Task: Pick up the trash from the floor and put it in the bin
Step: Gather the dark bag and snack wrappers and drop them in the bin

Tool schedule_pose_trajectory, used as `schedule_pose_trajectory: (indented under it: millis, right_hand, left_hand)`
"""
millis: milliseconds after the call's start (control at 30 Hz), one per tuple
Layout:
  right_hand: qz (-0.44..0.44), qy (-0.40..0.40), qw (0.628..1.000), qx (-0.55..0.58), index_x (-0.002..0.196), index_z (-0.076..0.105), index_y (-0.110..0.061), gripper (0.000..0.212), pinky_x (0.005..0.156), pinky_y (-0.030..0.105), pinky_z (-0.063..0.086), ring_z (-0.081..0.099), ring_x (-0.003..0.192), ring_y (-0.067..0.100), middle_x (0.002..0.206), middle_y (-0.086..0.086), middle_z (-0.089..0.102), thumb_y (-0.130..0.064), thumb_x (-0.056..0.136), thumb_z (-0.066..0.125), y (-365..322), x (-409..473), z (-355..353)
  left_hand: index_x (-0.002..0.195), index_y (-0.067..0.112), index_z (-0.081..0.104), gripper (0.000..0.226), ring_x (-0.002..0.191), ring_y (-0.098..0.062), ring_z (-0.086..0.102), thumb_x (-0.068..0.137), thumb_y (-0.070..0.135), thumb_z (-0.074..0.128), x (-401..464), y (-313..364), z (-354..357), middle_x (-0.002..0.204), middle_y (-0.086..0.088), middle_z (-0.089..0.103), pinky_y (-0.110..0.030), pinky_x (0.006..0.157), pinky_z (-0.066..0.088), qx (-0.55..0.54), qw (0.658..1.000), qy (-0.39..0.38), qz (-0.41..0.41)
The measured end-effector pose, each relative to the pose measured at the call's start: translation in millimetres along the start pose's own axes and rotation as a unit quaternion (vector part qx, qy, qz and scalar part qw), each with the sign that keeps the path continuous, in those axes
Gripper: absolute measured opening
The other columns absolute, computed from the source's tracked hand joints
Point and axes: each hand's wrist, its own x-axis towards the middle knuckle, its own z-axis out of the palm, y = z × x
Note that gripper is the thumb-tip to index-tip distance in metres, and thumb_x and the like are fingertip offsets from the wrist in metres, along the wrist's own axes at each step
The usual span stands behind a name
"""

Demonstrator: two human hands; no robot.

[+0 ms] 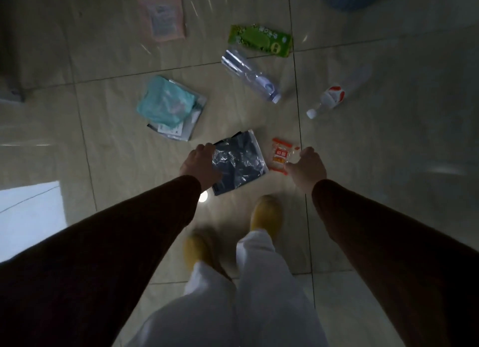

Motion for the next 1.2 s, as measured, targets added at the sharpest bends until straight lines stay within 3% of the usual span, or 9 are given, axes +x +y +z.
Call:
schedule_pose_trajectory:
  millis: [233, 400, 533, 633, 733, 833, 900, 1033, 1200]
  right_hand:
    - [0.076, 0.031, 0.996, 0.023, 0.142, 0.034, -0.003, 0.072, 0.105, 0.044, 0.046, 0.054, 0.124, 0.036, 0.139, 0.019, 0.047, -0.028, 0.086, 0.071, 17.3, 78.8, 63.0]
    - [0.112, 0.093, 0.989, 0.024, 0.138, 0.038, -0.004, 0.083, 0.101, 0.041, 0.046, 0.053, 0.121, 0.035, 0.135, 0.017, 0.047, -0.043, 0.076, 0.079, 31.5, 121.9, 108.2]
    - [0.105, 0.144, 0.984, 0.024, 0.129, 0.045, -0.011, 0.057, 0.086, 0.038, 0.050, 0.063, 0.104, 0.029, 0.122, 0.011, 0.062, -0.042, 0.084, 0.062, 33.6, 132.7, 140.3]
    - [0.138, 0.107, 0.981, 0.081, 0.118, 0.049, -0.014, 0.036, 0.084, 0.041, 0.055, 0.068, 0.095, 0.032, 0.109, 0.011, 0.070, -0.027, 0.087, 0.060, 30.4, 130.3, 144.2]
    - [0.095, 0.078, 0.992, 0.026, 0.108, 0.069, -0.013, 0.021, 0.081, 0.035, 0.054, 0.069, 0.095, 0.028, 0.100, 0.006, 0.073, -0.021, 0.090, 0.061, 20.2, 123.8, 132.3]
    - [0.066, 0.102, 0.990, -0.077, 0.113, 0.065, -0.007, 0.030, 0.088, 0.042, 0.051, 0.060, 0.109, 0.038, 0.112, 0.019, 0.065, -0.029, 0.096, 0.054, -7.9, 109.4, 112.8]
    - [0.053, 0.105, 0.989, -0.091, 0.117, 0.061, -0.006, 0.030, 0.091, 0.044, 0.047, 0.057, 0.112, 0.040, 0.117, 0.020, 0.062, -0.028, 0.099, 0.053, -33.9, 97.2, 98.4]
    - [0.000, 0.115, 0.992, -0.045, 0.108, 0.060, -0.013, 0.017, 0.089, 0.045, 0.049, 0.066, 0.103, 0.036, 0.105, 0.012, 0.070, -0.024, 0.101, 0.049, -89.6, 84.1, 76.7]
    - [-0.093, 0.131, 0.981, -0.104, 0.107, 0.066, -0.011, 0.021, 0.080, 0.040, 0.045, 0.061, 0.106, 0.038, 0.109, 0.016, 0.068, -0.027, 0.098, 0.055, -164.5, 95.9, 52.6]
  left_hand:
    - [0.137, 0.011, 0.038, 0.074, 0.121, -0.030, 0.049, 0.078, 0.032, 0.076, 101.2, -13.5, 56.0, 0.134, -0.011, 0.047, -0.044, 0.094, 0.046, 0.081, 0.997, 0.017, 0.004]
    - [0.130, 0.013, 0.043, 0.077, 0.110, -0.029, 0.049, 0.071, 0.045, 0.080, 155.8, -20.2, 100.6, 0.125, -0.009, 0.046, -0.042, 0.088, 0.047, 0.151, 0.987, 0.046, 0.029]
    - [0.133, 0.016, 0.038, 0.077, 0.106, -0.032, 0.050, 0.071, 0.032, 0.080, 164.8, -23.2, 126.9, 0.125, -0.011, 0.048, -0.044, 0.088, 0.047, 0.201, 0.976, 0.072, 0.032]
    - [0.135, 0.015, 0.035, 0.063, 0.102, -0.032, 0.058, 0.082, 0.017, 0.069, 162.8, -24.6, 132.2, 0.114, -0.012, 0.060, -0.044, 0.088, 0.046, 0.139, 0.989, 0.054, 0.005]
    - [0.112, 0.015, 0.061, 0.023, 0.102, -0.033, 0.063, 0.091, 0.018, 0.055, 160.5, -36.6, 115.1, 0.107, -0.011, 0.069, -0.040, 0.085, 0.048, 0.070, 0.998, 0.005, 0.007]
    - [0.093, 0.015, 0.067, 0.018, 0.099, -0.034, 0.064, 0.090, 0.028, 0.056, 151.2, -57.9, 76.2, 0.101, -0.011, 0.069, -0.035, 0.076, 0.047, 0.014, 0.997, -0.072, 0.035]
    - [0.099, 0.015, 0.067, 0.017, 0.098, -0.033, 0.065, 0.089, 0.026, 0.059, 142.6, -69.4, 41.0, 0.102, -0.012, 0.071, -0.033, 0.076, 0.046, -0.057, 0.992, -0.109, 0.034]
    - [0.110, 0.007, 0.064, 0.027, 0.094, -0.032, 0.064, 0.088, 0.021, 0.067, 137.5, -92.9, -38.2, 0.103, -0.015, 0.069, -0.031, 0.073, 0.042, -0.116, 0.990, -0.077, 0.025]
    - [0.106, 0.008, 0.066, 0.026, 0.089, -0.030, 0.064, 0.089, 0.027, 0.067, 164.1, -126.2, -111.8, 0.097, -0.012, 0.069, -0.031, 0.072, 0.041, -0.132, 0.991, -0.020, -0.012]
